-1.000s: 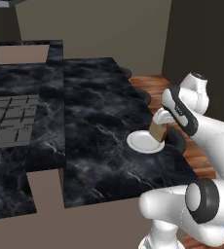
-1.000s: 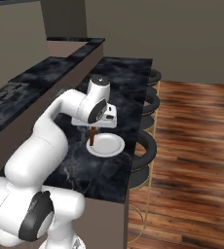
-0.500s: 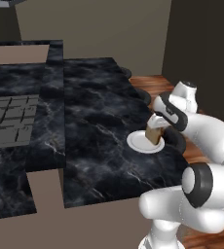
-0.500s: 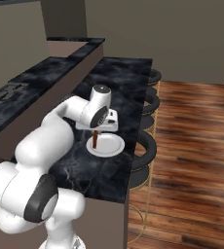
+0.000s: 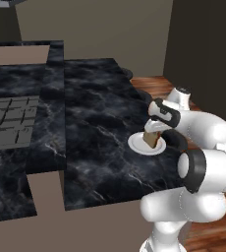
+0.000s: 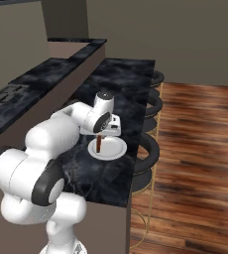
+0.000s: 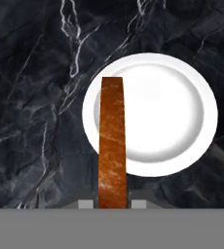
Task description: Start the toaster. Once the lever pops up, take the bread to the plate on the dining counter.
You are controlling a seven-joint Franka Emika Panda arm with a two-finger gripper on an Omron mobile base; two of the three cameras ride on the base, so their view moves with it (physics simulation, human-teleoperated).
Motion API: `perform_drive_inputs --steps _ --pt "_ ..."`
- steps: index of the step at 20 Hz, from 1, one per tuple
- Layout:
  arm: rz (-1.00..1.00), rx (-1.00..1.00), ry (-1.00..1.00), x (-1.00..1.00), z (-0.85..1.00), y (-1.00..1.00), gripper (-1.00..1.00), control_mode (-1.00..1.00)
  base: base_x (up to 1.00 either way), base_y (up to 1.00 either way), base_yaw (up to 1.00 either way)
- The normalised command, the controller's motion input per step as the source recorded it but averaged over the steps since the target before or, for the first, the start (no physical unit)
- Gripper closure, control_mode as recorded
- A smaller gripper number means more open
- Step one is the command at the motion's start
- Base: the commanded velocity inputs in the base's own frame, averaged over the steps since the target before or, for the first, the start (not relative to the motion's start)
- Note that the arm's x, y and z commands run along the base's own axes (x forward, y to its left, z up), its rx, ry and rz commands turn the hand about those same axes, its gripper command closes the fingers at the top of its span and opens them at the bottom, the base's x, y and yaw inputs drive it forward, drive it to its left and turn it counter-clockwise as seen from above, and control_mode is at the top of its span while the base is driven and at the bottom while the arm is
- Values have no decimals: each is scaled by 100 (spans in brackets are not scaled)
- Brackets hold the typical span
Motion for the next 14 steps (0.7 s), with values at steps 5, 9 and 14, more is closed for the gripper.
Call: perform_drive_inputs --steps 5,9,14 --pt "0 0 0 33 -10 7 100 -100 0 0 0" --pt "0 0 0 31 -7 5 100 -100 0 0 0" --pt "0 0 0 21 -13 0 100 -100 0 0 0"
